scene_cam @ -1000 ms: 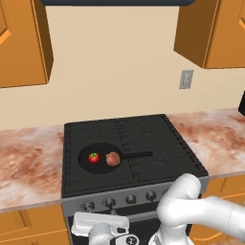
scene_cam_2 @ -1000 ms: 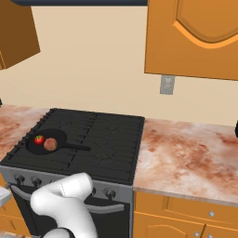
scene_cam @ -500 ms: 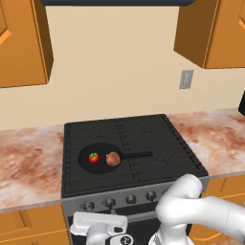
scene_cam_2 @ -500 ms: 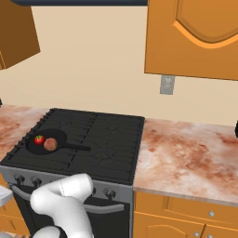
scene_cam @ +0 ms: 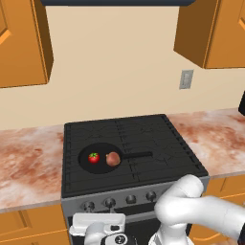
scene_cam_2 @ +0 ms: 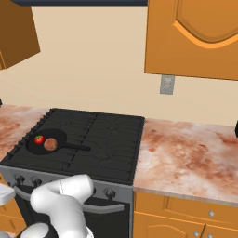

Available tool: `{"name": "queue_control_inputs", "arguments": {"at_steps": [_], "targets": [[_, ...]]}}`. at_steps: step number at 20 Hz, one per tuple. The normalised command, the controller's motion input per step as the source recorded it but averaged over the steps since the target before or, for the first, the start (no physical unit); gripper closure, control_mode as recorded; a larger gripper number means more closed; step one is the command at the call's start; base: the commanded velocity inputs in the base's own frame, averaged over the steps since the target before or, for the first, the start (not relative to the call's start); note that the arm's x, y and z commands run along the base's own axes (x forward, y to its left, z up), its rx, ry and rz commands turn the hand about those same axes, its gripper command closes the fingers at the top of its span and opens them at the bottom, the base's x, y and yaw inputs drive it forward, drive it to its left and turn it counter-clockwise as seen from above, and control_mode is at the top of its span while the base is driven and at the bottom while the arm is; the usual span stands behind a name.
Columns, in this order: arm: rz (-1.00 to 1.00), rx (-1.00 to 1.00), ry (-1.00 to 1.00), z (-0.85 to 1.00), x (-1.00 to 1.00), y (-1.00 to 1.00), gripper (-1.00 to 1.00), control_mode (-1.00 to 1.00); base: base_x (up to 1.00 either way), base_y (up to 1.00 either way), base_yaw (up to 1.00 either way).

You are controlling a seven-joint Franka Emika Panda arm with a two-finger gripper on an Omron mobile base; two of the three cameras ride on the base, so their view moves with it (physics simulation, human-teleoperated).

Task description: Place the pan on the front left burner on the stove. Then place the tomato and the onion in the pan and turn on the front left burner.

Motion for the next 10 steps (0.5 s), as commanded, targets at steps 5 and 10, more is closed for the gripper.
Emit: {"name": "queue_control_inputs", "arguments": {"at_steps": [5, 10], "targets": [[0.0, -0.05, 0.0, -0.14, 0.26, 0.08, -1.0, -1.0, 0.0, 0.0, 0.0], [0.0, 0.0, 0.0, -0.19, 0.25, 0.05, -1.0, -1.0, 0.0, 0.0, 0.0]]}}
